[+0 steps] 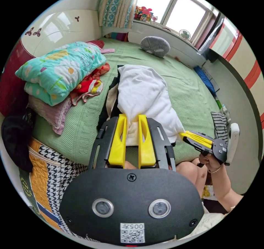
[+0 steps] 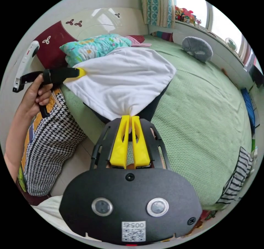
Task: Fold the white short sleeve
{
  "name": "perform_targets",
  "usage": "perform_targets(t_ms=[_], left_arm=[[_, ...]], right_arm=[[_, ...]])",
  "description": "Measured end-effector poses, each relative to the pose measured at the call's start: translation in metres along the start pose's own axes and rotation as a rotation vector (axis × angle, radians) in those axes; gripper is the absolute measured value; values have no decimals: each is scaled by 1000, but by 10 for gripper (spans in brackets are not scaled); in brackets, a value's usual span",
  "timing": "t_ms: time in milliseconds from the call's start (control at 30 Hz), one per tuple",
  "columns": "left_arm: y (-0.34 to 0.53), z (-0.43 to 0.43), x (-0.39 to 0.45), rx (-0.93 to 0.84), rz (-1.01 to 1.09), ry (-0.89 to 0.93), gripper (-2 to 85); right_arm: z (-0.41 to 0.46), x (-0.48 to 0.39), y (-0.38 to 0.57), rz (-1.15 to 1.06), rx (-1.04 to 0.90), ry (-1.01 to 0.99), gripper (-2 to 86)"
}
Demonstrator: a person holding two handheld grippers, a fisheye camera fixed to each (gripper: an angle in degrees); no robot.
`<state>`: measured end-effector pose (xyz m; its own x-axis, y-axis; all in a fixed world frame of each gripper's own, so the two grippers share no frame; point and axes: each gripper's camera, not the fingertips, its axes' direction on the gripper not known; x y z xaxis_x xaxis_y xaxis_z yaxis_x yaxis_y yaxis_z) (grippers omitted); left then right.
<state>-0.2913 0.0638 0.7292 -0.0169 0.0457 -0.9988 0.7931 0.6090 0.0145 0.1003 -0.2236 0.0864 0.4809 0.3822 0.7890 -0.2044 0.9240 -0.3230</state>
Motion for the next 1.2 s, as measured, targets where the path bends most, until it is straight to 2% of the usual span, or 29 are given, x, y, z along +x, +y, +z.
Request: perform_targets(t_ms=[100,233,400,500,600,700,767,900,1000,1200], left_arm=[[14,11,6,-28,12,49,77],[35,46,3,-36,-22,36,80],[51,57,-3,15,-76,139,86],[63,50,2,43,-67,88,73],[78,51,5,29,-106,24,51],[97,60,18,6,-146,-51,25],[110,66,47,21,-151,-105,4],[124,81,134,88,-42,-124,-4],[119,114,225,68,91,9,-6],[84,184,415,4,349,238,-5]], right_arm=[[-17,13,18,47,13,15,-16],[23,36,50,176,-64,-40,-15],[40,41,82,214,18,-63,-1],[30,44,102,181,7,-86,39],[13,63,131,240,32,-128,54],[-19,90,161,347,151,-137,63],[-49,111,181,423,225,-66,80],[-79,140,214,524,202,117,99],[-95,168,255,581,200,213,113],[-134,237,361,878,285,297,120]])
